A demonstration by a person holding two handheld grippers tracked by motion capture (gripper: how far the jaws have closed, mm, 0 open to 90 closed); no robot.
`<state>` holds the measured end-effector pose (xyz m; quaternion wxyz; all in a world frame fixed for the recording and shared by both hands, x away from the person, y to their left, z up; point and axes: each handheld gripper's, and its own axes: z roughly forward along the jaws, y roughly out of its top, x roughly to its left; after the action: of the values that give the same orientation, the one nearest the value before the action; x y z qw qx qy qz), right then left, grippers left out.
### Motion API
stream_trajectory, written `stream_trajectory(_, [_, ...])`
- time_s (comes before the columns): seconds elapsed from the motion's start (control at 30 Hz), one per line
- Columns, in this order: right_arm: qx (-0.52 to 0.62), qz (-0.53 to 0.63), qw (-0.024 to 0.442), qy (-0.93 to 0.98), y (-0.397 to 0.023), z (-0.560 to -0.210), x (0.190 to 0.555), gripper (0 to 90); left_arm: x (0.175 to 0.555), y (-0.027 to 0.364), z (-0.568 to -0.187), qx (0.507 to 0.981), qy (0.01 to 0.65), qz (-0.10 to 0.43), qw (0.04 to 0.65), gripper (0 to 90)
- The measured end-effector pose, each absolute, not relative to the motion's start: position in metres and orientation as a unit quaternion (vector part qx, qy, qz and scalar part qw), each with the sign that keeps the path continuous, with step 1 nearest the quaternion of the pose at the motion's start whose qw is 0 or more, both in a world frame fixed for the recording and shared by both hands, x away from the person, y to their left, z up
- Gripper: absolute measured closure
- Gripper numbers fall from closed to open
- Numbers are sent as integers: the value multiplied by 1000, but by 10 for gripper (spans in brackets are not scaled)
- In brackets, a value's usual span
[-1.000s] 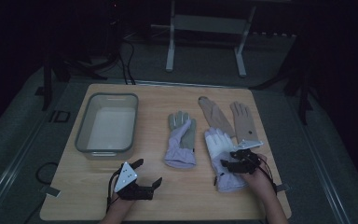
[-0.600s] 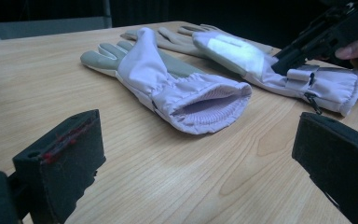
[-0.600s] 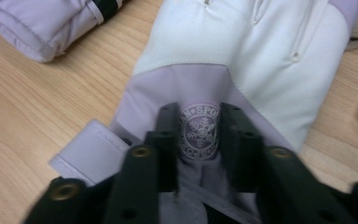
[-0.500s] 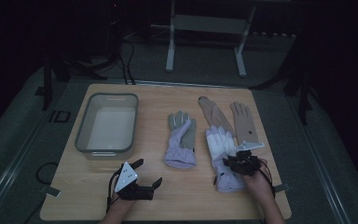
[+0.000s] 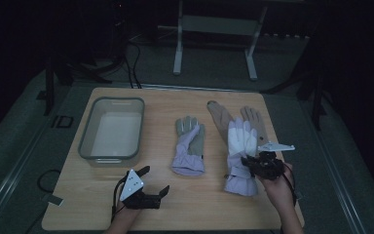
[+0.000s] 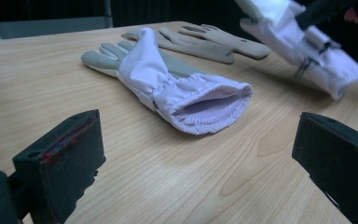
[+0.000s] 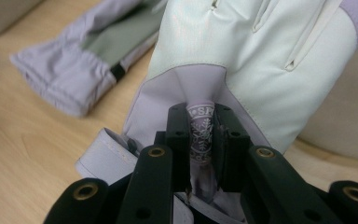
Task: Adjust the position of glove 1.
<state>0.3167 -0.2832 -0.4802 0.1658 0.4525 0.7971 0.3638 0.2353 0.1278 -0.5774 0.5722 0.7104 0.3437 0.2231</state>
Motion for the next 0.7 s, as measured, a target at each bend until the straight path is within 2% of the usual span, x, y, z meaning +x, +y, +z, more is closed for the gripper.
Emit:
stream_trajectory(0.4, [443, 387, 186, 787, -261, -430, 330, 781, 235, 128, -577, 711, 343, 223, 573, 23])
stream_trajectory(0.7, [430, 406, 185, 784, -222, -407, 347, 780, 235, 128, -577, 711, 342, 223, 573, 23])
